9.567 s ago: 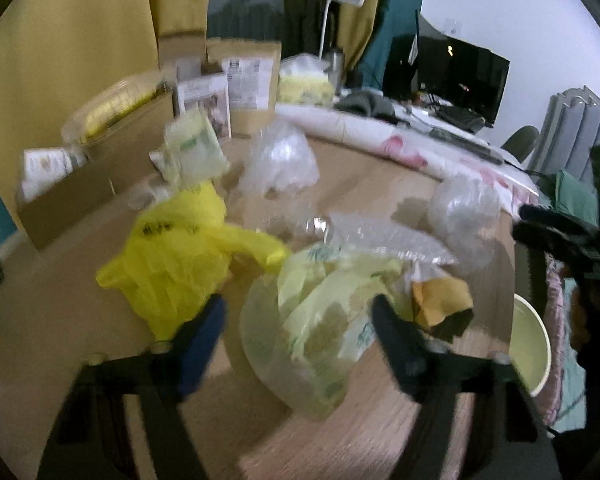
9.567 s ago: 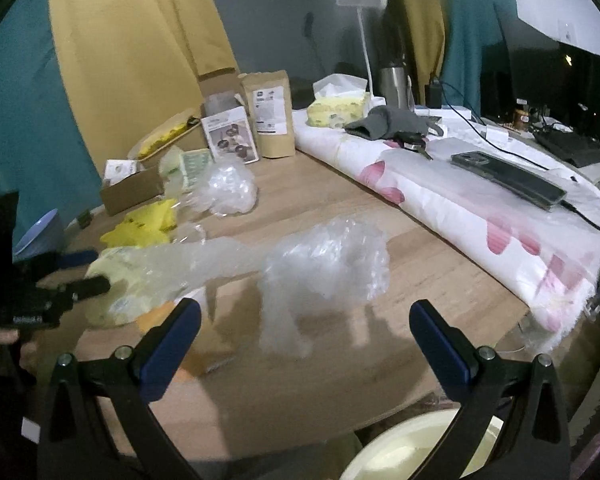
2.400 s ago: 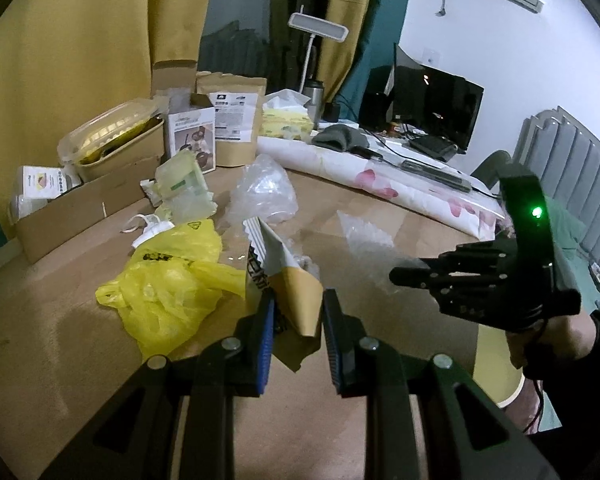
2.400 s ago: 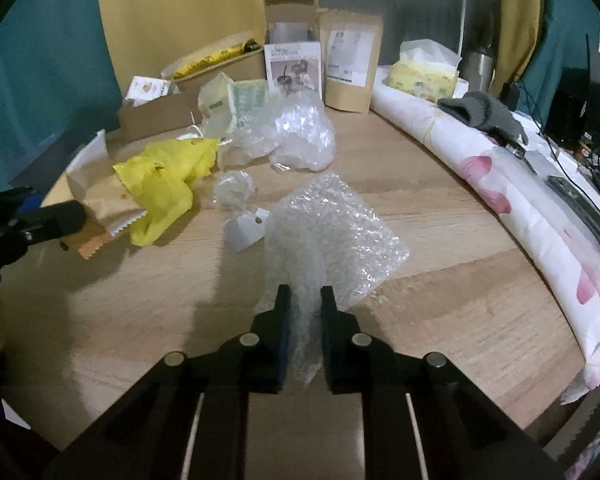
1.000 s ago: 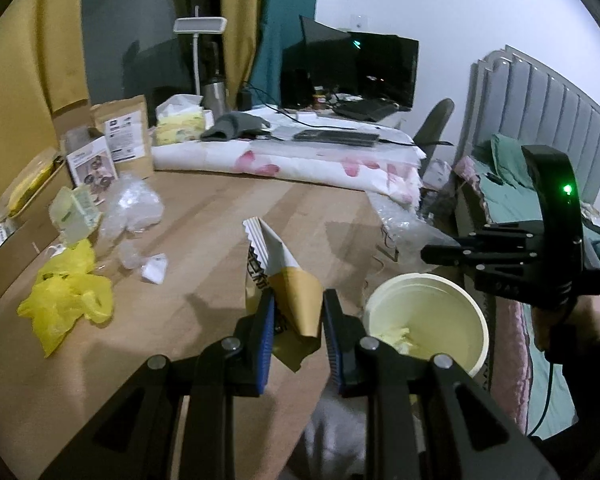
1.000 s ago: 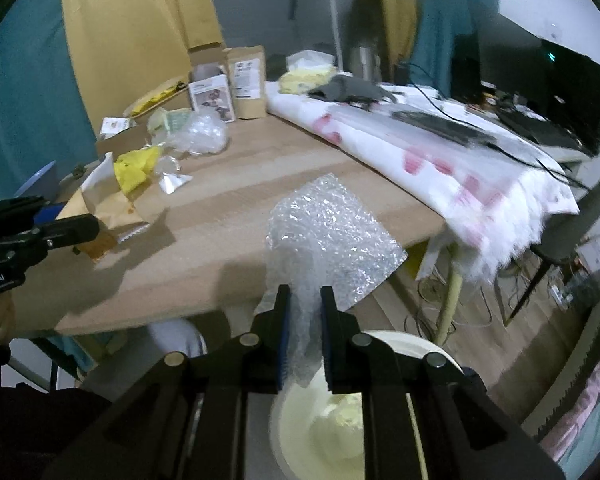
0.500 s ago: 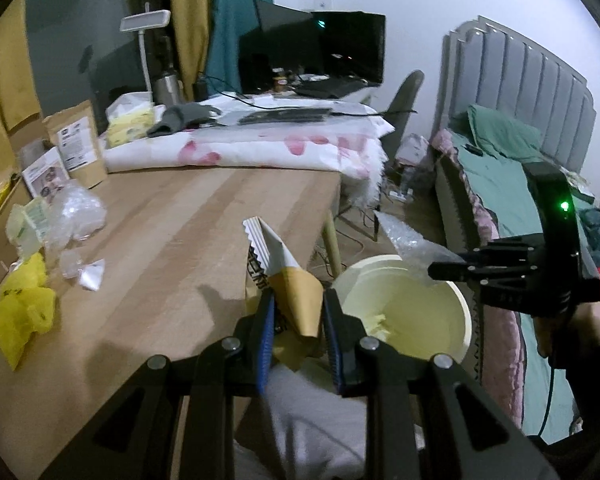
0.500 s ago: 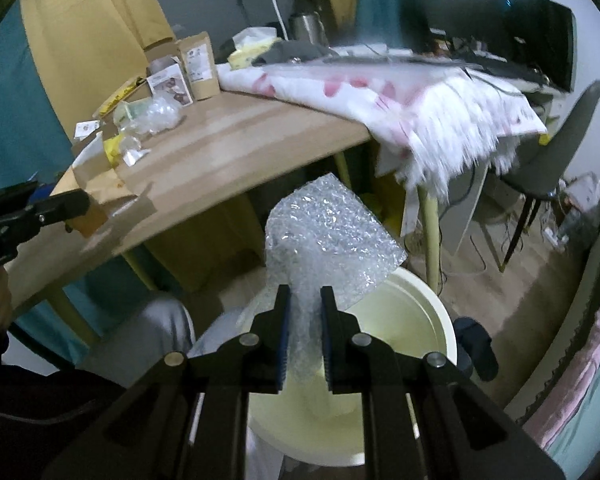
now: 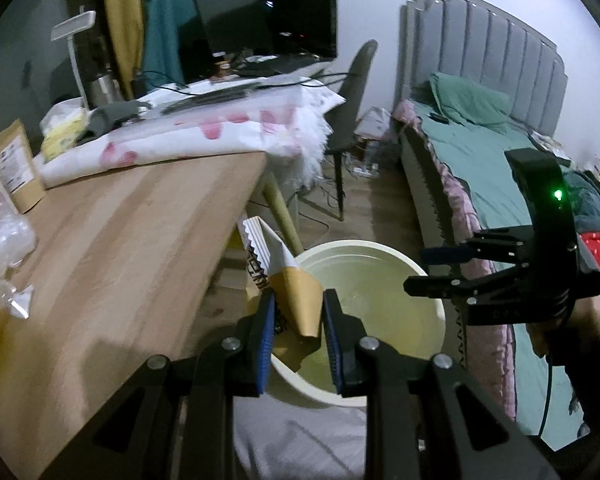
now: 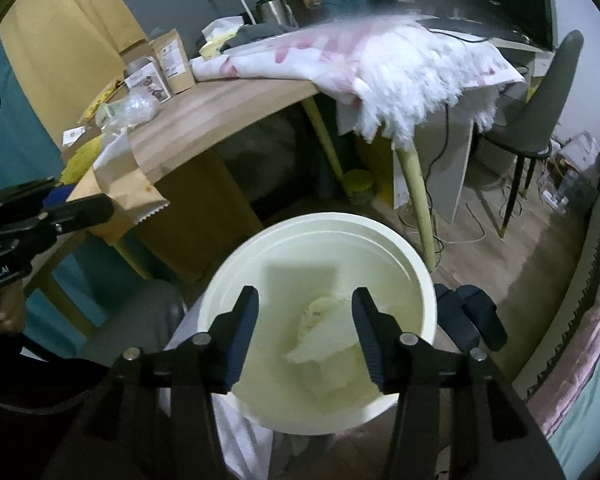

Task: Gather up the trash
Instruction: 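Move both held items over the cream bucket and open both grippers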

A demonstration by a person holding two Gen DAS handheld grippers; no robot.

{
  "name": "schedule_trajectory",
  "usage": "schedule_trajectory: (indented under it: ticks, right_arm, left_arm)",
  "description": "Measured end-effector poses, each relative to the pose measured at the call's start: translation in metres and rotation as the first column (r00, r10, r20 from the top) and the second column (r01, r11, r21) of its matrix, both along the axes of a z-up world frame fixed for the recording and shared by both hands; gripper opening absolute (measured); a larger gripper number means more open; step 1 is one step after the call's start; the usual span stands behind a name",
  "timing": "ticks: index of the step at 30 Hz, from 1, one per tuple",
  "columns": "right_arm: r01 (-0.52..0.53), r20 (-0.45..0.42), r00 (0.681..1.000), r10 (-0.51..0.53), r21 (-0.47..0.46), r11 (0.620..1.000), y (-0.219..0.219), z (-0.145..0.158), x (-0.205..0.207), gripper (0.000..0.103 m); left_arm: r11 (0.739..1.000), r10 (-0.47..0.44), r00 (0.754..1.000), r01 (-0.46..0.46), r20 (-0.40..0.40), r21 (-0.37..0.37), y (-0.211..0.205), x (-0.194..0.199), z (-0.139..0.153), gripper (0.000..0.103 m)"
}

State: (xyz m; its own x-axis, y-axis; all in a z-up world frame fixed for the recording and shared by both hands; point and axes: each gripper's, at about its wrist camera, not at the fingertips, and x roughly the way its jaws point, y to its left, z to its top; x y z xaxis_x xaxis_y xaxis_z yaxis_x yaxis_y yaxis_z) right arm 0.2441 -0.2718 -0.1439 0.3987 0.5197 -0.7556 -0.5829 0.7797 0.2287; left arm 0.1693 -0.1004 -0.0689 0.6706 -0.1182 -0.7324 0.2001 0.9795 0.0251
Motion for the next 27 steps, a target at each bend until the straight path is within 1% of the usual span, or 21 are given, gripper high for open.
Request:
schedule_trajectory:
  ticks: [10, 13, 15, 18, 23, 27]
  right_arm:
    - [0.075, -0.020, 0.997, -0.075, -0.010, 0.997, -0.028, -0.010, 0.004, 0.047]
    - [0.092, -0.024, 0.995, -0.092, -0.014, 0.996, -0.033, -0.012, 0.004, 0.047]
    - [0.103, -0.024, 0.994, -0.103, -0.018, 0.995, -0.036, -0.012, 0.006, 0.047]
    - [0.117, -0.021, 0.993, -0.118, -0.027, 0.993, -0.039, -0.010, 0.007, 0.047]
    - [0.124, -0.015, 0.992, -0.124, -0.037, 0.992, -0.035, -0.007, 0.009, 0.047]
    - [0.103, -0.007, 0.995, -0.104, -0.042, 0.994, -0.024, -0.002, 0.010, 0.048]
  left_arm:
    - [0.996, -0.094, 0.993, 0.094, -0.069, 0.002, -0.028, 0.025, -0.022, 0.025]
    - [0.992, -0.123, 0.987, 0.123, -0.104, -0.006, -0.039, 0.034, -0.032, 0.032]
    - [0.988, -0.151, 0.980, 0.149, -0.129, -0.026, -0.044, 0.039, -0.037, 0.045]
    - [0.986, -0.165, 0.978, 0.162, -0.129, -0.033, -0.046, 0.041, -0.037, 0.054]
    - [0.986, -0.164, 0.980, 0.160, -0.116, -0.043, -0.042, 0.040, -0.033, 0.060]
    - [0.988, -0.149, 0.984, 0.145, -0.102, -0.043, -0.035, 0.035, -0.027, 0.061]
